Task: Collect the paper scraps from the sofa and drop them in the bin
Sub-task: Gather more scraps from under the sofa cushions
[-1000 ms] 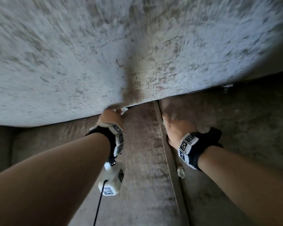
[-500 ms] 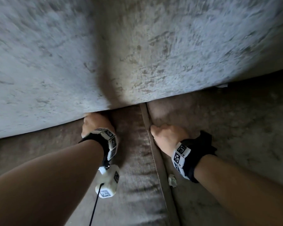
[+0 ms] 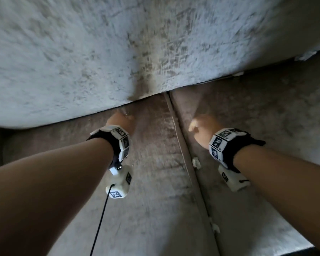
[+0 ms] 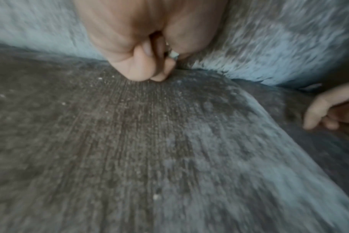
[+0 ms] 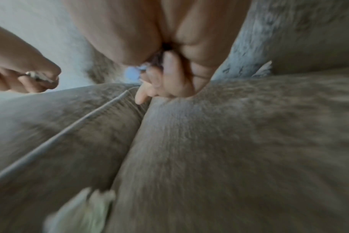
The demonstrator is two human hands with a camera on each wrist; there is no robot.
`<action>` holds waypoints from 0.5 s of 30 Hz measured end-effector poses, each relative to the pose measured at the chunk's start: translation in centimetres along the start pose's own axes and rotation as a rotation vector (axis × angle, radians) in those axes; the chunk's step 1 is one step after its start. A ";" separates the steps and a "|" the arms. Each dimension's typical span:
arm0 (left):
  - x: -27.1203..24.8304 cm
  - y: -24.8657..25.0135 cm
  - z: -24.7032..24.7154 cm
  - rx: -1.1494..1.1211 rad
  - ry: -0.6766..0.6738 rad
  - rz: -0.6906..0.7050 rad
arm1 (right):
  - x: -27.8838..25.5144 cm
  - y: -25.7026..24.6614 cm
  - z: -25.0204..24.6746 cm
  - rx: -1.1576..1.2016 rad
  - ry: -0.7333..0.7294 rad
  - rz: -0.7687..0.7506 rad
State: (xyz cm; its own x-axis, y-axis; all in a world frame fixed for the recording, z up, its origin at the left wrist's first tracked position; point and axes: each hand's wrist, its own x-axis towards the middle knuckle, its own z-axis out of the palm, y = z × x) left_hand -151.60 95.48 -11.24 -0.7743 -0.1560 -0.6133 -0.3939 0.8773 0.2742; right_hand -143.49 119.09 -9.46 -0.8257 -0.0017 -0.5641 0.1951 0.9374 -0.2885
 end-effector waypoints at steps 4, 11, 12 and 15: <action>-2.4 -0.7 0.8 0.121 -0.054 0.069 | -5.7 0.1 0.7 -0.048 -0.100 -0.056; -8.0 0.1 2.6 0.380 -0.064 0.275 | -9.0 1.0 5.3 -0.227 -0.261 -0.015; -8.6 0.2 3.4 0.393 -0.054 0.289 | -9.0 1.3 6.1 -0.252 -0.254 -0.034; -10.8 0.1 5.8 0.388 -0.094 0.311 | -8.4 1.4 8.1 -0.334 -0.144 -0.094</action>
State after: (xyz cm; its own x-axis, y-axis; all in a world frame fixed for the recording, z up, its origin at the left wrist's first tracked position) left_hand -140.42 99.85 -8.89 -0.7709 0.1653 -0.6152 0.0751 0.9826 0.1700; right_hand -131.96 117.59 -11.37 -0.7445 -0.1194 -0.6569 -0.0807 0.9928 -0.0889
